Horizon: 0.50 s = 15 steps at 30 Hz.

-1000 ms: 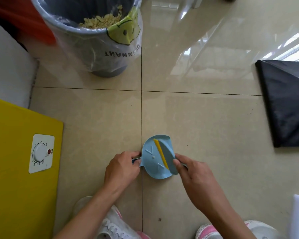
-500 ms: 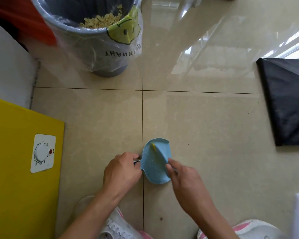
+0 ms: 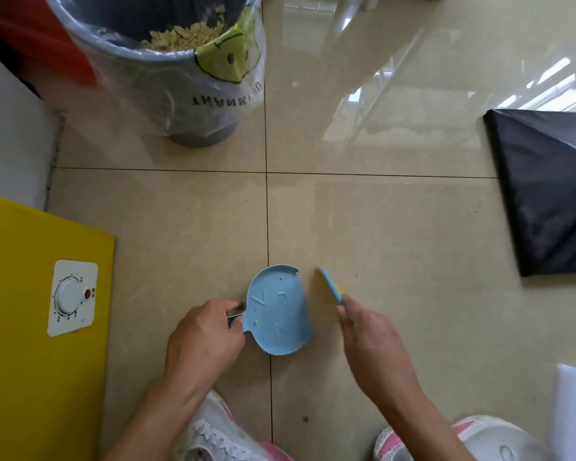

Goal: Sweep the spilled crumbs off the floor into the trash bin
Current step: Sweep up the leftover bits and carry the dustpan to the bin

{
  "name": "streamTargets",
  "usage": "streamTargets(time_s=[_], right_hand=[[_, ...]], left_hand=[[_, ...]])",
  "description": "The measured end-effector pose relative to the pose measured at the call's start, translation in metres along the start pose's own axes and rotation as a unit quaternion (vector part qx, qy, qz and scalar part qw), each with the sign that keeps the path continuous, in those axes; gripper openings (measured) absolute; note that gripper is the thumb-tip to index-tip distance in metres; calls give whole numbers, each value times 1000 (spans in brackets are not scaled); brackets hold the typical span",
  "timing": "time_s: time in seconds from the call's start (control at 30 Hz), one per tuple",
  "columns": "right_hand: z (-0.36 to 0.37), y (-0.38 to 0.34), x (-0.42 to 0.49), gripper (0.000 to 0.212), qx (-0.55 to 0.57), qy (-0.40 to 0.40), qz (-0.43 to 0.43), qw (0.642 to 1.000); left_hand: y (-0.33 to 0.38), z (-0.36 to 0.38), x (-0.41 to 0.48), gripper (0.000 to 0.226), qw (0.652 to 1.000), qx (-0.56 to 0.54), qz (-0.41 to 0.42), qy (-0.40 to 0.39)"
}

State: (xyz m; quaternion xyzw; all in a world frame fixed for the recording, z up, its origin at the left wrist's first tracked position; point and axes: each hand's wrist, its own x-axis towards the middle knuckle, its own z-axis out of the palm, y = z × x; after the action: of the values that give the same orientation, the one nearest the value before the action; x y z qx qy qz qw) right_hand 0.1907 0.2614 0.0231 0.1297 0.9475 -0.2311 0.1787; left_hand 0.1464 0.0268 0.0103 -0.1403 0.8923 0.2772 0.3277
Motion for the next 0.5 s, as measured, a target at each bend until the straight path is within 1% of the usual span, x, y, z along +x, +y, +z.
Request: streamTargets(time_s=[0.07, 0.13, 0.2, 0.23, 0.3, 0.33, 0.4, 0.43, 0.5], right_hand=[[8, -16, -8, 33, 105, -53, -25, 993], [5, -29, -14, 34, 177, -76, -33, 981], [-6, -32, -14, 28, 240, -66, -25, 968], [-12, -29, -12, 25, 253, -46, -16, 966], [-25, -17, -3, 22, 231, 14, 8, 973], [-30, -7, 4, 22, 199, 49, 18, 979], [-39, 15, 14, 20, 96, 104, 32, 989], [-42, 24, 18, 20, 46, 112, 38, 992], [-45, 33, 24, 22, -3, 100, 46, 994]], left_hand=[[6, 1, 0, 28, 1000, 7, 11, 1], [6, 0, 3, 28, 1000, 10, 13, 3], [3, -2, 5, 29, 1000, 0, 7, -1], [0, -5, 6, 29, 1000, -7, 4, -5], [-8, -10, 5, 26, 1000, -21, -2, -9], [-12, -13, 5, 25, 1000, -25, -5, -8], [-18, -16, 5, 24, 1000, -27, -9, -3], [-20, -17, 5, 24, 1000, -28, -13, -1], [-21, -18, 5, 24, 999, -30, -20, 1]])
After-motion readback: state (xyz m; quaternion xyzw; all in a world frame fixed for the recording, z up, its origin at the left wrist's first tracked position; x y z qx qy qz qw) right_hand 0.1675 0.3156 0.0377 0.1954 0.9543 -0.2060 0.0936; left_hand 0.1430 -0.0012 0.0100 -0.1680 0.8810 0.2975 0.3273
